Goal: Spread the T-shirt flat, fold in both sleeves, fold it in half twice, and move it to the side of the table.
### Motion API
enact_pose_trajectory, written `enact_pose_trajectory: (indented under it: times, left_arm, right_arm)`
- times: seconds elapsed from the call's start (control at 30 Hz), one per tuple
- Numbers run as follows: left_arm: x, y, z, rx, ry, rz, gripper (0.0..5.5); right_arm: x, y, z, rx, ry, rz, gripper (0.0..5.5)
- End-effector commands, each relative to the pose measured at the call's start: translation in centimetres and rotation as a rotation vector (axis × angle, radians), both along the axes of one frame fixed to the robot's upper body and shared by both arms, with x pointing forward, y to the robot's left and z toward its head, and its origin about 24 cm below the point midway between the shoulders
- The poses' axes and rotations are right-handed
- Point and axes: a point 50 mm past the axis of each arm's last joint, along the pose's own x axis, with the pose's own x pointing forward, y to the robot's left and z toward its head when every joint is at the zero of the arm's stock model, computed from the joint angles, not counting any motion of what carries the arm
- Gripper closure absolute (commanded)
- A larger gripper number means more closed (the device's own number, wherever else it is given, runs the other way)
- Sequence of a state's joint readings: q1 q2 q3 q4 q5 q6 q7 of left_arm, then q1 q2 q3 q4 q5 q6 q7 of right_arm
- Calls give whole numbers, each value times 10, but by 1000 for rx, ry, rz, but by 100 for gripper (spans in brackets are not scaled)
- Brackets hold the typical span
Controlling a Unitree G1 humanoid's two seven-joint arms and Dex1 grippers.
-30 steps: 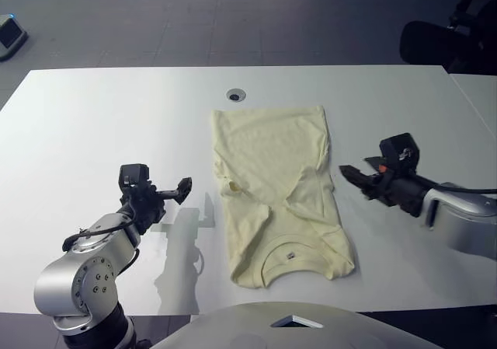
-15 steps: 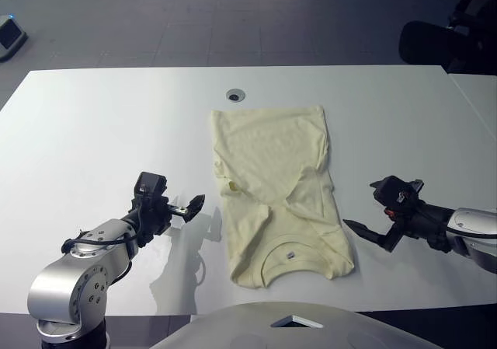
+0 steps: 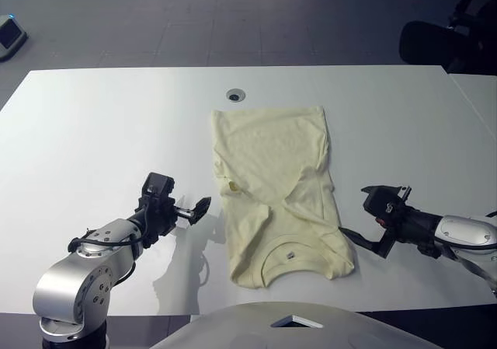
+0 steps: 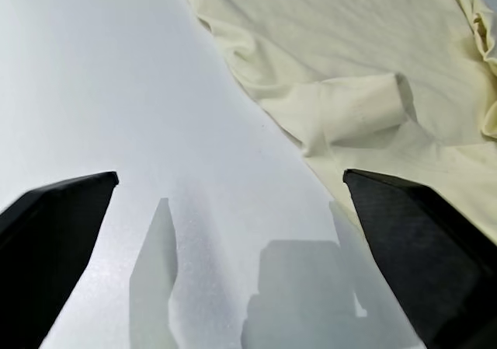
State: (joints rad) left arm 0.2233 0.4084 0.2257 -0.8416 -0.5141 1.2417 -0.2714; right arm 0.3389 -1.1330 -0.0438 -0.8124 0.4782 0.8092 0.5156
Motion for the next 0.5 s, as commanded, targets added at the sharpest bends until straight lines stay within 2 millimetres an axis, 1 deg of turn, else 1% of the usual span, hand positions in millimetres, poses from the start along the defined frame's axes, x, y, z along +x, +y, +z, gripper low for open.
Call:
enact_pose_trajectory:
  times: [0.03,0.23,0.33,0.4,0.5]
  left_arm:
    - [-4,-1,-1,4,2,3,10]
    - [-4,-1,-2,33,10,-18,10]
    - [-4,-1,-2,78,3,-87,10]
    - [-3,0,1,124,-29,-166,10]
    - [-5,4,11,207,-106,-371,10]
  right_arm:
    - [-8,8,-5,4,43,47,13]
    - [-13,18,-13,-4,70,75,13]
    - [-7,20,-12,4,34,60,13]
    - [4,23,-2,46,-65,52,13]
    - [23,26,27,145,-277,43,13]
